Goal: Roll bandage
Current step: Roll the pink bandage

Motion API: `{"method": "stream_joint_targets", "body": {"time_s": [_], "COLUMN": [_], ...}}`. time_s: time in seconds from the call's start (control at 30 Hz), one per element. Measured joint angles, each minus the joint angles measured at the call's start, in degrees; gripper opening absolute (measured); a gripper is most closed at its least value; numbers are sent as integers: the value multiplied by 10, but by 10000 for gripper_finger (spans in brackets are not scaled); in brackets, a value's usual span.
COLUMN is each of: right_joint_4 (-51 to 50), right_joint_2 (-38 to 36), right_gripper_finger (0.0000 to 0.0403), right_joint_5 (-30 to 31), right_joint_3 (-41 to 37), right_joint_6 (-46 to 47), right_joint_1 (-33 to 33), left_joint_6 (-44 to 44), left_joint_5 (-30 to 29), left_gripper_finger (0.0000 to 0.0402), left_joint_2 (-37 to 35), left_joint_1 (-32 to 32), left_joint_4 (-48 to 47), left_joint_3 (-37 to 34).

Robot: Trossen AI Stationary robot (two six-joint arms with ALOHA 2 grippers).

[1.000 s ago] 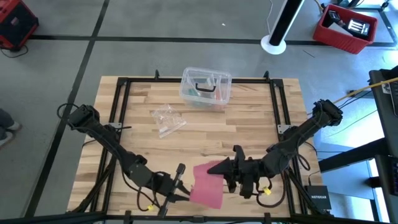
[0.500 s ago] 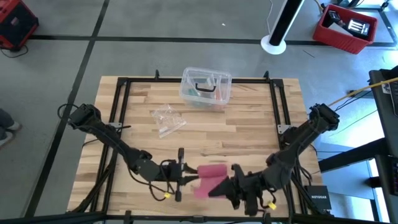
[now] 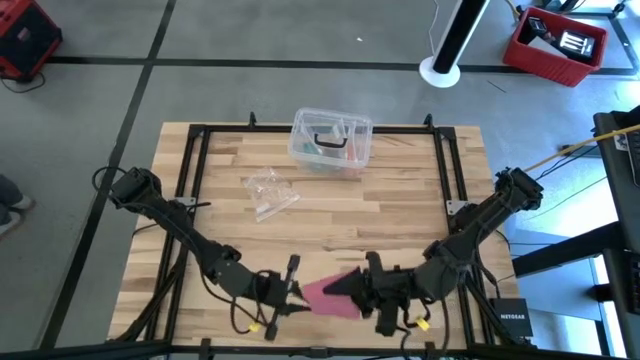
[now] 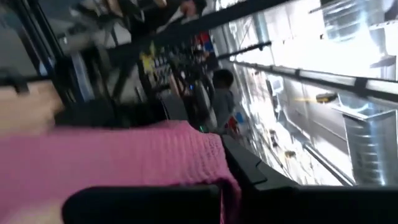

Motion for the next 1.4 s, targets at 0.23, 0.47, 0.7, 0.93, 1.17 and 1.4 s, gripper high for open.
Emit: {"method": "stream_joint_targets", "body": {"time_s": [0.23,0.47,0.7,0.93,1.17,1.4], "right_joint_4": [-61,-124,-217,-168,-94,-65], "right_joint_2": [-4,-14,-14,-14,-14,-14], "right_gripper_finger": [6,5,3,1,1,2], "right_joint_5": [44,66,61,36,29,53], "right_joint_3": [41,45,8,-75,-124,-124], "right_joint_6": [0,91,299,449,545,629], "right_joint_1": [-16,-37,-60,-63,-38,-10], "left_joint_6": [46,64,118,209,313,383], "left_joint_5": [4,-1,-12,-73,-204,-273], "left_gripper_finger": [17,17,17,17,17,17], "left_joint_2": [0,0,-12,-31,-51,-53], "left_joint_1": [-46,-72,-102,-115,-116,-89], "left_joint_4": [5,17,61,59,65,72], "left_joint_3": [0,0,1,36,47,48]}}
